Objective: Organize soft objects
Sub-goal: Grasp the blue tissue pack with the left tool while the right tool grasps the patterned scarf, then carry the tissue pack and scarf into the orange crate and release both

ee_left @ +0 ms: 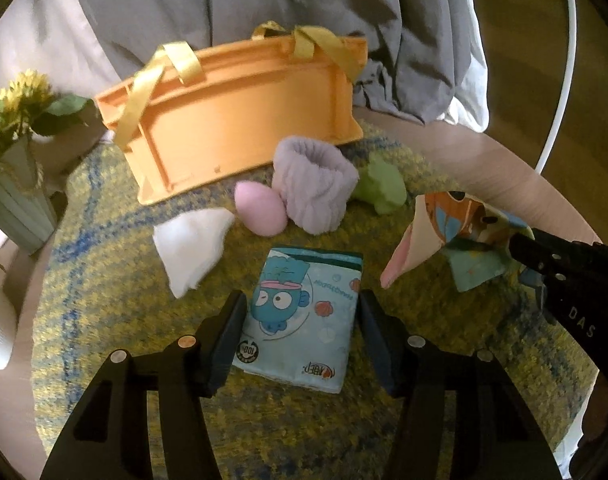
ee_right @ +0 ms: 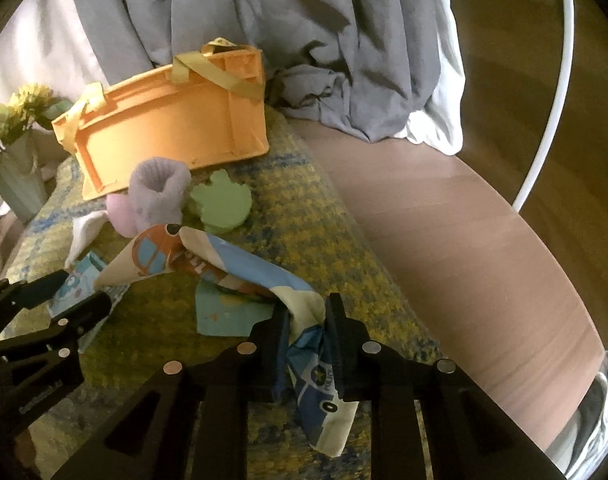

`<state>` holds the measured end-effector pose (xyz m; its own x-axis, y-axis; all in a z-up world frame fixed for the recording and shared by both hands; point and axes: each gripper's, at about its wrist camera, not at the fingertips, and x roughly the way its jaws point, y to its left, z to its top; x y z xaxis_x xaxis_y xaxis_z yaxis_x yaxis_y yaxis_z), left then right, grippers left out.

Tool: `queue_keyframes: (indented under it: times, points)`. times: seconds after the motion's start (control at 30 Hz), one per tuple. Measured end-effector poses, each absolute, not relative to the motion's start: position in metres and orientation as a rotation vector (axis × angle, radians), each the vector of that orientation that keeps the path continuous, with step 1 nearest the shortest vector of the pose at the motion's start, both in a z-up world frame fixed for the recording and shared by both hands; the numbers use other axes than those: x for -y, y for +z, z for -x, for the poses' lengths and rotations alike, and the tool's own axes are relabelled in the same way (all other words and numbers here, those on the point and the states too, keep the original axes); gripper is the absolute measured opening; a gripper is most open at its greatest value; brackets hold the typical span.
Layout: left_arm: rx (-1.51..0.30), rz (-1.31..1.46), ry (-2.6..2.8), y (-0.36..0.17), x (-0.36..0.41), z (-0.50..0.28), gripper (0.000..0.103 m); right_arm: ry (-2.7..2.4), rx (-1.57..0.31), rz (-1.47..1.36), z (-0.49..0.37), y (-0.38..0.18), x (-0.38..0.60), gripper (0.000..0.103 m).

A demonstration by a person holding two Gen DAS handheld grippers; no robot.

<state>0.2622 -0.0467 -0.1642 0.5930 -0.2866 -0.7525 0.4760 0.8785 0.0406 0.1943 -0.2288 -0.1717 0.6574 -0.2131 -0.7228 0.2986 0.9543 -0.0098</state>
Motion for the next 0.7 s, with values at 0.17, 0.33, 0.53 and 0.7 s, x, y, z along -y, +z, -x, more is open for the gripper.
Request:
queue_keyframes:
  times: [0.17,0.33,0.53,0.7]
  points:
    - [-0.772,-0.23,-0.438,-0.143,0.04,-0.259,0.056,-0.281,-0.767,-0.116,-0.193,-0.156,0.226,0.019]
    - [-0.723,-0.213,-0.427,-0.123,0.034,-0.257,0.056,-0.273,-0.719,-0.114,-0.191,-0.137,0.224,0.019]
    - [-0.668,-0.191,-0.41,-0.1,0.024,-0.252,0.056,-0.272,-0.67,-0.11,-0.19,-0.119,0.218,0.019]
    - [-0.621,-0.183,-0.392,-0.082,0.018,-0.248,0.056,-0.271,-0.631,-0.113,-0.19,-0.104,0.217,0.019]
